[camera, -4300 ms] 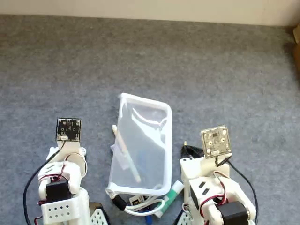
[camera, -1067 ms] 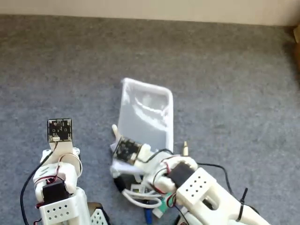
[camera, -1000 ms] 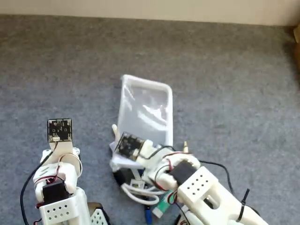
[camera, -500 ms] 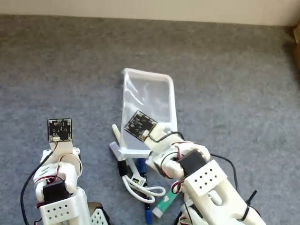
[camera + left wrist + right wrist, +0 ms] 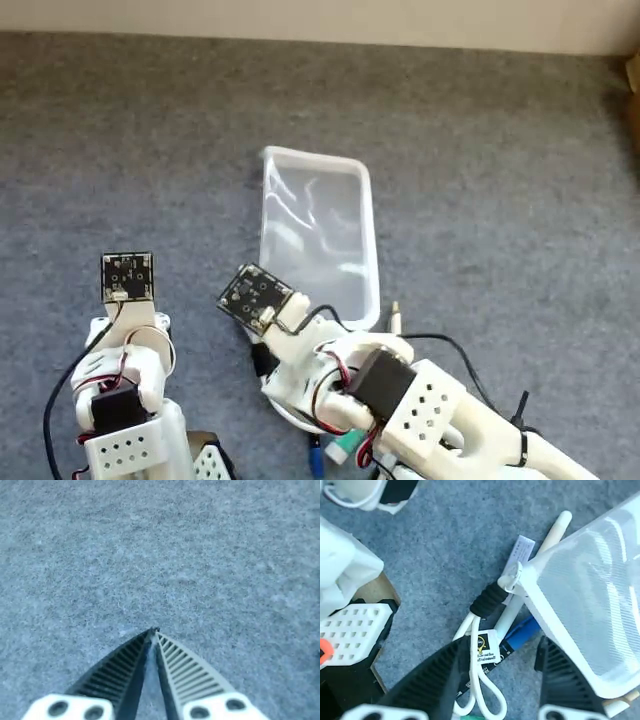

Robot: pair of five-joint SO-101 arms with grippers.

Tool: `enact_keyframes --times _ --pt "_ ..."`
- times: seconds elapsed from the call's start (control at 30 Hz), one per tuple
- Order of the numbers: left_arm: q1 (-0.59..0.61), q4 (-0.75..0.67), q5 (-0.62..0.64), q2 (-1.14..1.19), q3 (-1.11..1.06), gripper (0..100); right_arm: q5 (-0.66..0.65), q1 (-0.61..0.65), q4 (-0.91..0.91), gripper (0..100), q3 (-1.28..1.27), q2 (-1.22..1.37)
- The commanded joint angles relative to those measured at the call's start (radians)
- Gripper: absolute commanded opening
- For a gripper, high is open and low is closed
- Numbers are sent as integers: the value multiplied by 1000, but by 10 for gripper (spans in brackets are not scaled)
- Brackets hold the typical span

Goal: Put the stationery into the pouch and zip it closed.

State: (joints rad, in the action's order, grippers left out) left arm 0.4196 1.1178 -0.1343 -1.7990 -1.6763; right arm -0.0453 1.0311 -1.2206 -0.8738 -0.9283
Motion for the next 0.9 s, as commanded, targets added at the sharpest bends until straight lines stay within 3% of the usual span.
enact_keyframes --times 0.0,0.3,0.5,0.87 --pt "13 -20 -8 1 -21 11 11 33 76 209 59 28" --pt "12 -20 -8 1 -21 11 190 56 104 209 104 335" --pt "12 -20 -8 1 -21 11 356 99 145 210 166 392" --pt "12 -20 -8 1 -21 11 368 105 361 210 96 406"
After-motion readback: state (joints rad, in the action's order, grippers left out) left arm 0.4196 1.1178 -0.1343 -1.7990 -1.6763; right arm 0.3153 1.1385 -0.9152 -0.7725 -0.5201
